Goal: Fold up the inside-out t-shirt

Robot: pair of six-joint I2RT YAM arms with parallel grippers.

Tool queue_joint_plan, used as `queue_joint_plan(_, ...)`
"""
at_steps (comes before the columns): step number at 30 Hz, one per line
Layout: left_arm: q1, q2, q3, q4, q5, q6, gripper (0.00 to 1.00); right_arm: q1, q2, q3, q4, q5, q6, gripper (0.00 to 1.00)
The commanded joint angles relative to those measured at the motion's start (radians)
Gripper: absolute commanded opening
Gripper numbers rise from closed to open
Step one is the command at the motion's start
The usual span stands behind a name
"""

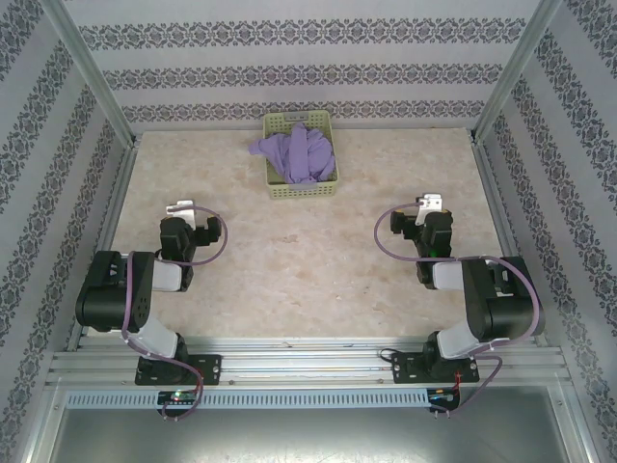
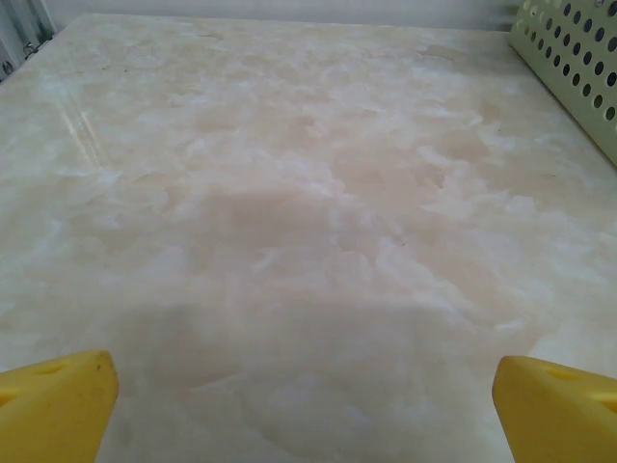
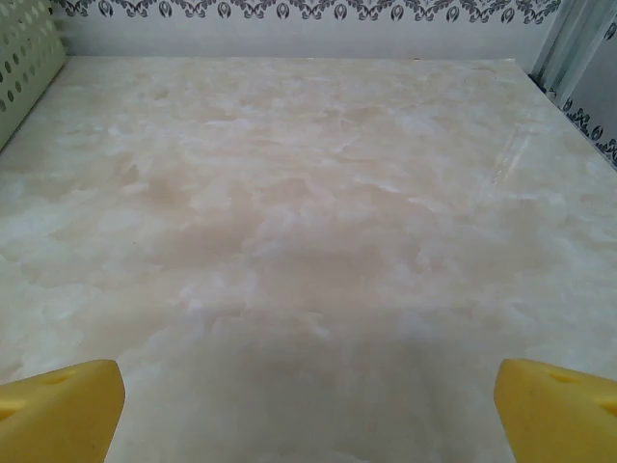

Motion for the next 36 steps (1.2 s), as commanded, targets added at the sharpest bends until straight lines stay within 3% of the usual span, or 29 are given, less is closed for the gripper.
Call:
queue_joint_plan(1, -0.011, -0.003, -0.005, 0.049, -0.004, 0.022, 1.0, -0.009, -0.006, 0.003, 0.028, -0.026, 0.006, 0.98)
queue_joint_plan(14, -0.01, -0.004, -0.005, 0.05, -0.001, 0.022, 1.0, -0.009, -0.007, 0.004, 0.027, -0.026, 0.006, 0.98)
queue_joint_plan(19, -0.011, -0.004, 0.02, 0.002, 0.084, 0.053, 1.0, -0.009, -0.007, 0.004, 0.027, -0.025, 0.005, 0.98)
queue_joint_plan(36, -0.01, -0.004, 0.017, 0.011, 0.085, 0.053, 1.0, -0.009, -0.007, 0.006, 0.027, -0.025, 0.008, 0.98)
